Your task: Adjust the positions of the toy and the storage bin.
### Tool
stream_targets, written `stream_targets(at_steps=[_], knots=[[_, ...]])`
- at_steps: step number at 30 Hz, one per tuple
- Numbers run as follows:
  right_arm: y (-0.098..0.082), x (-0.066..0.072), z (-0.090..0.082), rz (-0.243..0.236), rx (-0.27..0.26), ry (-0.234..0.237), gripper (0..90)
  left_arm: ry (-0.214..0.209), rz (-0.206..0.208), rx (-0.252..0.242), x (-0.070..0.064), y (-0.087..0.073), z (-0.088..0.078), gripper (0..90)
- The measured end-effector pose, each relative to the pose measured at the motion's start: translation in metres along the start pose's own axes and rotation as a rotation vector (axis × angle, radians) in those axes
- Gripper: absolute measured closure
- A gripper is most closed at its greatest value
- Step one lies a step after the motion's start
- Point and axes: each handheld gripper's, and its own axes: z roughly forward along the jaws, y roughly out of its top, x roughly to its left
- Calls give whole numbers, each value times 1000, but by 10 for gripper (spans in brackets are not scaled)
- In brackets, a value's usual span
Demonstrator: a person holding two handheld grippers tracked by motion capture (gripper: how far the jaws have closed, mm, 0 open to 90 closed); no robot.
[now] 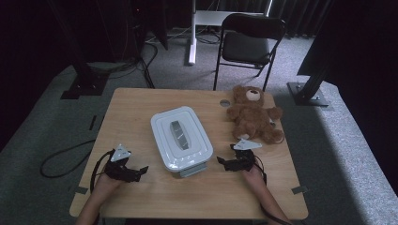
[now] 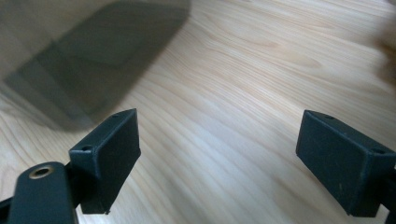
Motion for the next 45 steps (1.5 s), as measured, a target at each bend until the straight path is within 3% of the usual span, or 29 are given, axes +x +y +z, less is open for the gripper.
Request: stream_targets(at_steps=[6, 9, 13, 18, 24, 29, 32, 34, 38, 45], knots=[[-14, -6, -21, 27, -3, -48, 126, -5, -30, 8, 4, -9, -3, 14], [-22, -8, -32, 34, 6, -73, 125, 13, -27, 21, 5, -14, -4, 14], [-31, -8, -45, 28, 16, -113, 125, -7, -31, 11, 8, -18, -10, 14], [-44, -13, -64, 59, 20, -137, 125, -19, -53, 10, 10, -19, -16, 14], [-57, -20, -80, 78, 27, -192, 125, 11, -61, -12, 9, -14, -26, 14], [-63, -26, -88, 99, 39, -220, 125, -18, -63, -25, 9, -7, -34, 14], [-65, -31, -90, 114, 53, -260, 126, -6, -56, -23, 6, 0, -38, 14], [-66, -33, -90, 124, 54, -263, 125, -9, -48, -27, 3, 7, -40, 14], [-65, -34, -89, 133, 62, -259, 126, -2, -20, -39, -8, 27, -46, 14], [-65, -35, -88, 151, 83, -269, 130, -39, 6, -77, -26, 61, -56, 14]])
